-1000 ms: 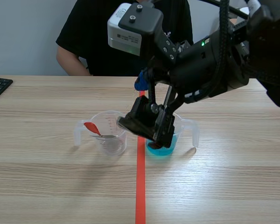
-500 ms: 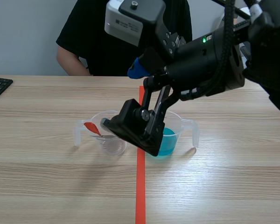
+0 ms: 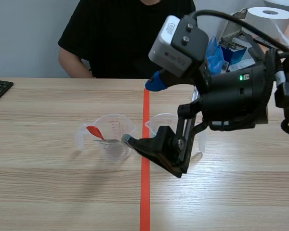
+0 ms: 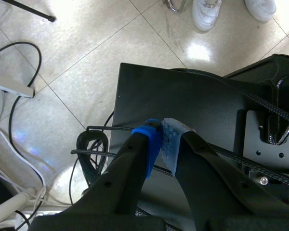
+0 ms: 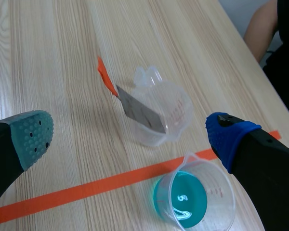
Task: Do the redox reaction experiment.
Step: 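Lift the metal plate out of the left beaker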
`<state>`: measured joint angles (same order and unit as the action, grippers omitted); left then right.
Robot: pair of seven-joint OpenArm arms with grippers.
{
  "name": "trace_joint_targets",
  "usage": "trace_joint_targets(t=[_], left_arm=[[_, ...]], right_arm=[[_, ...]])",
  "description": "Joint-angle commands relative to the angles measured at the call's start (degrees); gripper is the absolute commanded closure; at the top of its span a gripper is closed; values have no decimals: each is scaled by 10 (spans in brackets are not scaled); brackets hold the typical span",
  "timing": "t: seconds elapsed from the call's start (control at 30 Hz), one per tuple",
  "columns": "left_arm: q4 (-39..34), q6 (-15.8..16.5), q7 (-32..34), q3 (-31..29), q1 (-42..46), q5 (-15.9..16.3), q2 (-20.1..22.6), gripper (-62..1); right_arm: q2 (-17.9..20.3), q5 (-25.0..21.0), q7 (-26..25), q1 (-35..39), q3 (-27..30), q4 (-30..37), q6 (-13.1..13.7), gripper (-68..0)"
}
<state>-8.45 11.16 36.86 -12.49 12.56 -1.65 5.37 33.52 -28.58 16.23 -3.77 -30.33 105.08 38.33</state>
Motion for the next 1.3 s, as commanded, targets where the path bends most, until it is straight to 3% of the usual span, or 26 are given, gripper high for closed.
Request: trace_joint_targets(t=[0.0, 0.13, 0.27, 0.53, 0.67, 1.03, 1.2, 1.27], left_arm=[[-3, 2, 6, -2, 4, 0, 1, -27], [-3, 2, 6, -2, 4, 0, 1, -27], [-3, 2, 6, -2, 4, 0, 1, -27], [-3, 2, 6, -2, 4, 0, 1, -27], [-3, 2, 6, -2, 4, 0, 1, -27], [-3, 2, 6, -2, 4, 0, 1, -27], [-3, 2, 6, -2, 4, 0, 1, -27], [-3, 2, 6, -2, 4, 0, 1, -27]], right_arm=[[0, 5, -36, -8, -2, -11, -1, -679], [-1, 42, -124, -9, -19, -45, 21, -679], [-4, 98, -184, -14, -47, -81, 21, -679], [-26, 163, -295, -57, -100, -154, 16, -679], [-47, 192, -315, -77, -121, -181, 14, -679], [-97, 233, -322, -123, -157, -212, -38, -679], [-110, 246, -317, -134, -163, -225, -45, -679], [-116, 254, -314, -135, -163, -232, -45, -648]])
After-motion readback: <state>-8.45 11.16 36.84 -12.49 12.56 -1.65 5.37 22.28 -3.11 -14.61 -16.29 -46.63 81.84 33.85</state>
